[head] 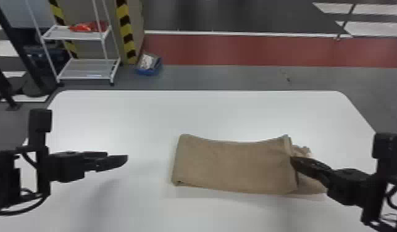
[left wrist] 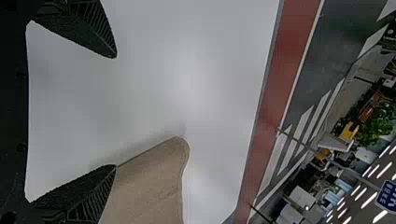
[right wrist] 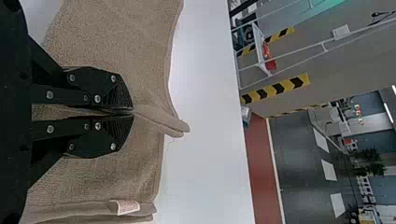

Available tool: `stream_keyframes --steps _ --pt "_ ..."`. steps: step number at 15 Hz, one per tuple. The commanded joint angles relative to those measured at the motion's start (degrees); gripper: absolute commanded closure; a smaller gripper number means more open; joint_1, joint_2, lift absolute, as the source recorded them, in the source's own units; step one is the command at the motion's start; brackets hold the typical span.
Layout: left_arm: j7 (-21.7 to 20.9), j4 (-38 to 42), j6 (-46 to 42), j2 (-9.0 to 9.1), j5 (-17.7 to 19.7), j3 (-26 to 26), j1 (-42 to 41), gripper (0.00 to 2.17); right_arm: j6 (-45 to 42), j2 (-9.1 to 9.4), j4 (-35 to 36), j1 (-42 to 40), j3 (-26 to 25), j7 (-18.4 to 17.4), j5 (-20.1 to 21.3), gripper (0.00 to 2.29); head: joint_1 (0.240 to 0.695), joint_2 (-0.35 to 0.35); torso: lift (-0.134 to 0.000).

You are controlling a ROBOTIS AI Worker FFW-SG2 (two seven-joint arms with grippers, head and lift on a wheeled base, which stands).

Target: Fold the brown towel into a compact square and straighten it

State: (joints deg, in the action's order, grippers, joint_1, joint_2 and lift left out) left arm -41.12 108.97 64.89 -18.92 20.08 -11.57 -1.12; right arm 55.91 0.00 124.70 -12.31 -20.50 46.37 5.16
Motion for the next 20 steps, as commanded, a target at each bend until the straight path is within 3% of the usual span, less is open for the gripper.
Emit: stream_keyframes --steps 1,3,8,11,16,18,20 --pt "-0.01 0.37 0.11 0.03 -0.04 -0.03 -0.2 0.04 3.29 0.05 3.88 0.53 -2.97 0.13 -2.18 1.05 0.695 -0.04 -0.124" --pt "0.08 0.37 0.11 0.03 -0.04 0.06 -0.28 0.04 6.45 0.05 4.14 1.76 -5.87 0.48 -2.35 1.05 0.695 -0.05 -0.124" --pt "0.08 1.07 0.64 0.2 -0.65 0.59 -0.55 0.04 3.99 0.05 -1.48 2.64 -5.25 0.39 -1.21 1.05 0.695 -0.101 -0.124" --pt "0.08 1.34 0.64 0.2 -0.56 0.32 -0.99 0.06 11.38 0.05 0.36 5.01 -9.65 0.65 -2.79 1.05 0.695 -0.098 -0.124" --pt "0.08 1.42 0.64 0.82 -0.83 0.76 -1.08 0.06 4.7 0.05 -5.96 4.13 -9.65 0.48 -2.0 1.05 0.695 -0.141 -0.124" --pt "0.25 1.69 0.64 0.82 -1.18 0.67 -1.08 0.06 6.63 0.05 -4.65 4.66 -10.7 0.74 -4.55 1.05 0.695 -0.146 -0.124" --pt "0.25 1.95 1.17 0.82 -1.09 0.06 -1.43 0.06 13.66 0.05 -2.54 7.03 -15.8 1.27 -7.27 1.05 0.695 -0.141 -0.124"
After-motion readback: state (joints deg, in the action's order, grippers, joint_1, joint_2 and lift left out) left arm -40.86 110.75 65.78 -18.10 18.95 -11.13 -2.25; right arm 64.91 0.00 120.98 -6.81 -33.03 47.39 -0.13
